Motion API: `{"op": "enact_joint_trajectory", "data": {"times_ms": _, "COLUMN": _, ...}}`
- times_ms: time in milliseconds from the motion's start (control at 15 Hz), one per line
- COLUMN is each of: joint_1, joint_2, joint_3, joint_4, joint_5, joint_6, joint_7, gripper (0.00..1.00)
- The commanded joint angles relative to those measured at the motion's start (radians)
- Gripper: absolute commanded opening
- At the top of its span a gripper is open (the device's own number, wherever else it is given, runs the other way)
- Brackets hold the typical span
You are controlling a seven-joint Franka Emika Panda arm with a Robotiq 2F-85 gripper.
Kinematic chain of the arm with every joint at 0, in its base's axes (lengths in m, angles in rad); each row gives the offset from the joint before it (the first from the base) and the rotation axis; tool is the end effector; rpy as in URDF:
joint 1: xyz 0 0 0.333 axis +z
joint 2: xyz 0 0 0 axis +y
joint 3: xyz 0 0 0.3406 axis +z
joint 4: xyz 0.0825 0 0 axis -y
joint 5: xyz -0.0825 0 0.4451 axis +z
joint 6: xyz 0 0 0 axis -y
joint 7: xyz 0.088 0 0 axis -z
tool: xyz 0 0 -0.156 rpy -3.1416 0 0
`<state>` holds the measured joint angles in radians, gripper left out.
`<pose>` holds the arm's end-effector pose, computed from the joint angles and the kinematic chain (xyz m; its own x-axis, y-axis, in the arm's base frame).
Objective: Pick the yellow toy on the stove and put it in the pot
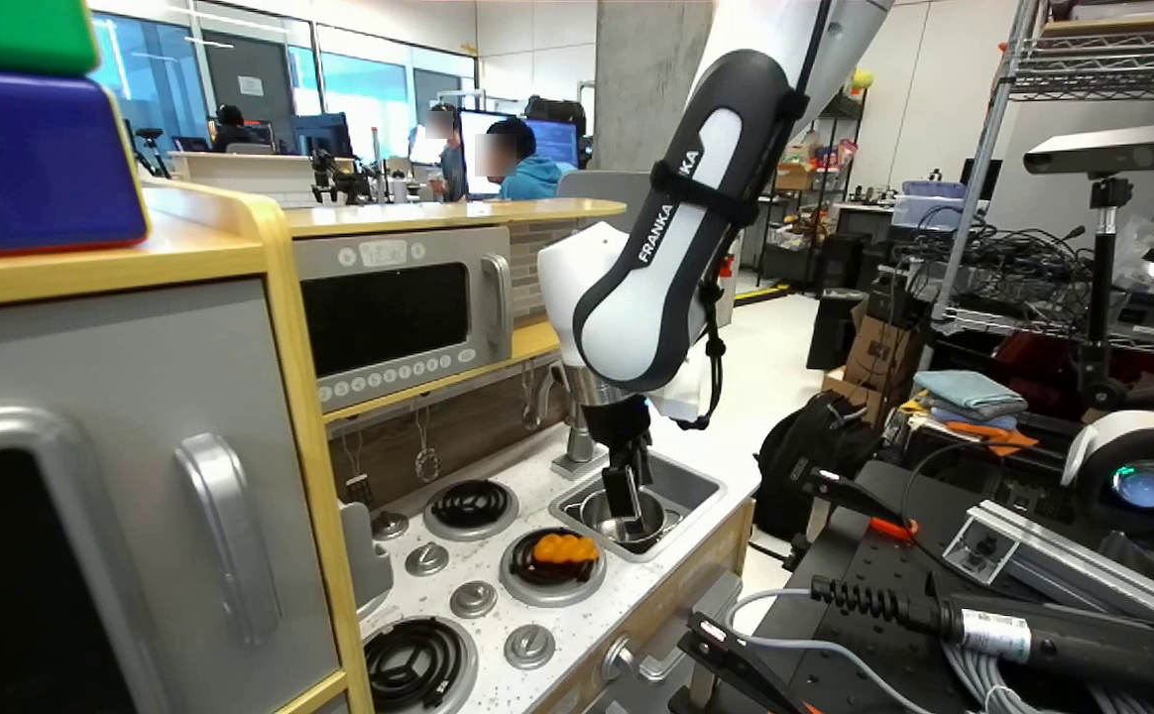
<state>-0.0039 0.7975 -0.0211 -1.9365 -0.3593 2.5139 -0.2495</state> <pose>0.6063 -0.0240 -0.0348 0.8292 0.4875 -0.2734 0.5264 -0.8456 0.0888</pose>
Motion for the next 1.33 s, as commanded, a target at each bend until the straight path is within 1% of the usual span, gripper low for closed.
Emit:
{"op": "enact_joint_trajectory", "data": {"times_ms": 0, "joint_1": 0.043, "joint_2": 0.002, "joint_3": 0.029, "joint_4": -0.005, "joint_5": -0.008, "joint_6": 0.012, "joint_7": -0.018, "gripper": 1.0}}
{"op": "enact_joint_trajectory", "data": {"times_ms": 133, "joint_1": 0.078, "joint_2": 0.007, "joint_3": 0.018, "joint_4": -0.012, "joint_5": -0.021, "joint_6": 0.06, "joint_7": 0.018, "gripper": 1.0}}
{"op": "enact_joint_trajectory", "data": {"times_ms": 333, "joint_1": 0.133, "joint_2": 0.026, "joint_3": -0.022, "joint_4": -0.01, "joint_5": -0.043, "joint_6": 0.131, "joint_7": 0.082, "gripper": 1.0}}
{"op": "enact_joint_trajectory", "data": {"times_ms": 467, "joint_1": 0.161, "joint_2": 0.039, "joint_3": -0.043, "joint_4": 0.003, "joint_5": -0.045, "joint_6": 0.132, "joint_7": 0.105, "gripper": 1.0}}
{"op": "enact_joint_trajectory", "data": {"times_ms": 533, "joint_1": 0.129, "joint_2": 0.016, "joint_3": -0.011, "joint_4": -0.01, "joint_5": -0.013, "joint_6": 0.1, "joint_7": 0.064, "gripper": 1.0}}
{"op": "enact_joint_trajectory", "data": {"times_ms": 667, "joint_1": 0.142, "joint_2": 0.025, "joint_3": -0.022, "joint_4": -0.006, "joint_5": -0.015, "joint_6": 0.101, "joint_7": 0.075, "gripper": 1.0}}
{"op": "enact_joint_trajectory", "data": {"times_ms": 867, "joint_1": 0.144, "joint_2": 0.026, "joint_3": -0.024, "joint_4": -0.005, "joint_5": -0.016, "joint_6": 0.101, "joint_7": 0.077, "gripper": 1.0}}
{"op": "enact_joint_trajectory", "data": {"times_ms": 933, "joint_1": 0.151, "joint_2": 0.038, "joint_3": -0.027, "joint_4": 0.006, "joint_5": -0.015, "joint_6": 0.114, "joint_7": 0.093, "gripper": 1.0}}
{"op": "enact_joint_trajectory", "data": {"times_ms": 1267, "joint_1": 0.229, "joint_2": 0.132, "joint_3": -0.07, "joint_4": 0.072, "joint_5": -0.034, "joint_6": 0.197, "joint_7": 0.212, "gripper": 1.0}}
